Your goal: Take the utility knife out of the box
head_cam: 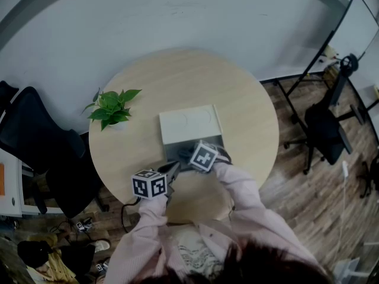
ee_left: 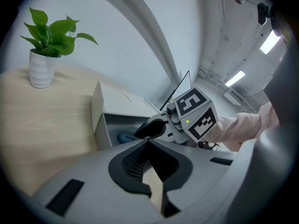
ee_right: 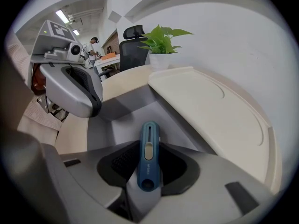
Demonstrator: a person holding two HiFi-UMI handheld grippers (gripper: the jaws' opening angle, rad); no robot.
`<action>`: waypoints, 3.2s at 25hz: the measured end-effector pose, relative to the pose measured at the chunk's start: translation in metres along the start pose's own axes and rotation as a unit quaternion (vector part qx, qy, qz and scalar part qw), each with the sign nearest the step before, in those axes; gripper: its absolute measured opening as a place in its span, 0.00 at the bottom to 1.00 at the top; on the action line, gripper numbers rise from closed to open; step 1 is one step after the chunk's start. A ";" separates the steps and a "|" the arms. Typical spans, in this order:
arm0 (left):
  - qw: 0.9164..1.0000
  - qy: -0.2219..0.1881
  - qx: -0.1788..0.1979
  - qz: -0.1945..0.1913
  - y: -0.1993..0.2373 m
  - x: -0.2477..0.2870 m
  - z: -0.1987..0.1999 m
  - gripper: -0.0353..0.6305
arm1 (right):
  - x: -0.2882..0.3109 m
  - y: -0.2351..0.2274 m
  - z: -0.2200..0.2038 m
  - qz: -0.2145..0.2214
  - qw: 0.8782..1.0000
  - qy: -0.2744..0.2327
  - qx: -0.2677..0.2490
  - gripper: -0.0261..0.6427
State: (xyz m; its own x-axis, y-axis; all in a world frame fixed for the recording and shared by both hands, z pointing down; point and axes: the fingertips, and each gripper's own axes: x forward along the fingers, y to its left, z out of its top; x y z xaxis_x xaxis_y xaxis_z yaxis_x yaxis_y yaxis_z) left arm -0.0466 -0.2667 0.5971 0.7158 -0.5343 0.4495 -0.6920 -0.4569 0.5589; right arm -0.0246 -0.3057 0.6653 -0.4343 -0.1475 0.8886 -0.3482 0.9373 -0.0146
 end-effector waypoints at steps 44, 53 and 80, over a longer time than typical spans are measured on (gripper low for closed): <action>1.000 -0.012 0.023 0.005 -0.009 -0.009 -0.002 0.06 | -0.049 0.003 0.018 -0.006 0.981 -0.171 0.097 0.25; 0.999 -0.035 0.039 0.010 -0.012 -0.013 0.005 0.06 | -0.063 0.008 0.025 -0.003 0.968 -0.219 0.125 0.25; 0.994 -0.076 0.076 0.000 -0.023 -0.028 0.015 0.06 | -0.111 0.024 0.039 0.006 0.921 -0.343 0.185 0.25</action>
State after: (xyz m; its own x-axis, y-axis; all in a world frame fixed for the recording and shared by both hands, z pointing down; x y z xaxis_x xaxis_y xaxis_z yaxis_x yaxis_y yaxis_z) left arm -0.0522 -0.2526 0.5612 0.7020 -0.6300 0.3321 -0.7059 -0.5534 0.4422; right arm -0.0168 -0.2792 0.5485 -0.8182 -0.4214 0.3912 -0.5441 0.7874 -0.2897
